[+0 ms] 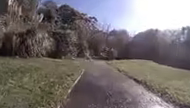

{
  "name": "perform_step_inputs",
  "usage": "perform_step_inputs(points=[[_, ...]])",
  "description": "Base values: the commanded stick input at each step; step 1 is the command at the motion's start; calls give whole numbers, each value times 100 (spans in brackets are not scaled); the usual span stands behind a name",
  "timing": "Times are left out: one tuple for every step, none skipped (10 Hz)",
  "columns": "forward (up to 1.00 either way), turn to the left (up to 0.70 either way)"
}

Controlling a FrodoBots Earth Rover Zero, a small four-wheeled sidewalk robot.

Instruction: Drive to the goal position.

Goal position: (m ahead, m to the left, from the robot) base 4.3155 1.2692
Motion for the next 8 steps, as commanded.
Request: perform_step_inputs(points=[[85,0],[85,0],[85,0],[85,0],[85,0],[85,0],[85,0],[85,0]])
